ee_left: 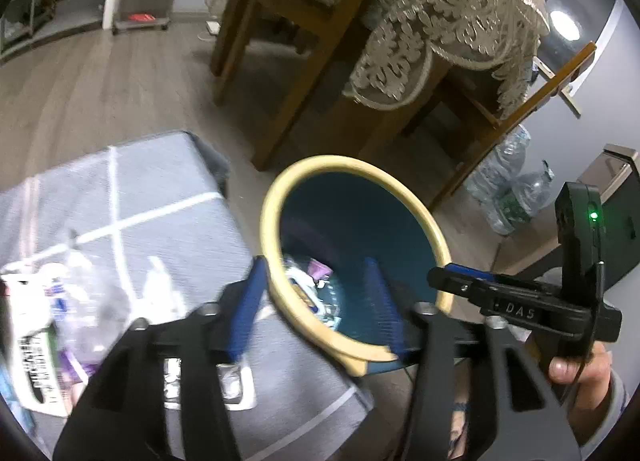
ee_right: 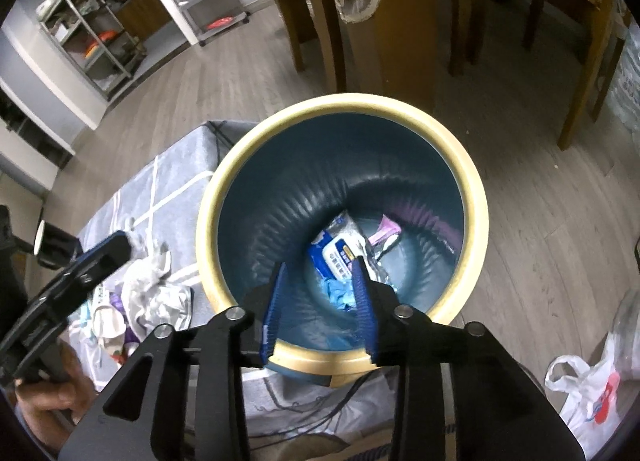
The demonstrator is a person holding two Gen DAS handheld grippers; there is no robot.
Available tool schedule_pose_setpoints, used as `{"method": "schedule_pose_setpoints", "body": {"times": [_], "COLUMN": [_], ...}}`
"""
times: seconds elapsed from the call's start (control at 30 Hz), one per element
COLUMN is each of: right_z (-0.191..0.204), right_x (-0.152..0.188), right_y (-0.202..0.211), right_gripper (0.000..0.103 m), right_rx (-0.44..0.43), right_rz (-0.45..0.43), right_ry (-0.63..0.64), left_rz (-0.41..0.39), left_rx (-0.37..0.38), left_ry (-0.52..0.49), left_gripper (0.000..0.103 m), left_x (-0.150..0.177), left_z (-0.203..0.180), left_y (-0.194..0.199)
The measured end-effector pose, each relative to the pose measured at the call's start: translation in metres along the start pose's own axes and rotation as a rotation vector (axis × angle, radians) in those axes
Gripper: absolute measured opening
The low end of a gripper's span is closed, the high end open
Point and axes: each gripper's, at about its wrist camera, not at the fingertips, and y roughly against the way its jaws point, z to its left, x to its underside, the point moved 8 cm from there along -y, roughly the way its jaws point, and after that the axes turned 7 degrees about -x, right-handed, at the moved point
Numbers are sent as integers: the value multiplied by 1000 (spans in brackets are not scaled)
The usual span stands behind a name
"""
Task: Collect trash
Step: 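Move both tools over the bin and release the glove and wipe pack, then grasp the black plastic bag with the left tool while the right tool grasps the red-white cup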
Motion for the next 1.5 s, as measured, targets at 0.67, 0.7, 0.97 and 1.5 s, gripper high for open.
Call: {"method": "schedule_pose_setpoints", "body": {"times": [0.67, 0.7, 0.97, 1.5], "right_z": [16, 17, 36, 135], "right_x": [1, 2, 6, 52], "right_y": [5, 5, 4, -24], "right_gripper": [52, 52, 57, 57], "right_rx": [19, 21, 55, -83], "right_rz": [-9, -9, 5, 79], "right_ry": [71, 74, 157, 290], "left_rz": [-66, -66, -74, 7], "left_rx": [-258, -273, -405, -484], "left_ry": [4, 5, -8, -4], "left_gripper": [74, 74, 74, 54], "left_x": [22, 23, 39, 50], "left_z": [145, 151, 205, 244], "left_y": [123, 125, 134, 107]}}
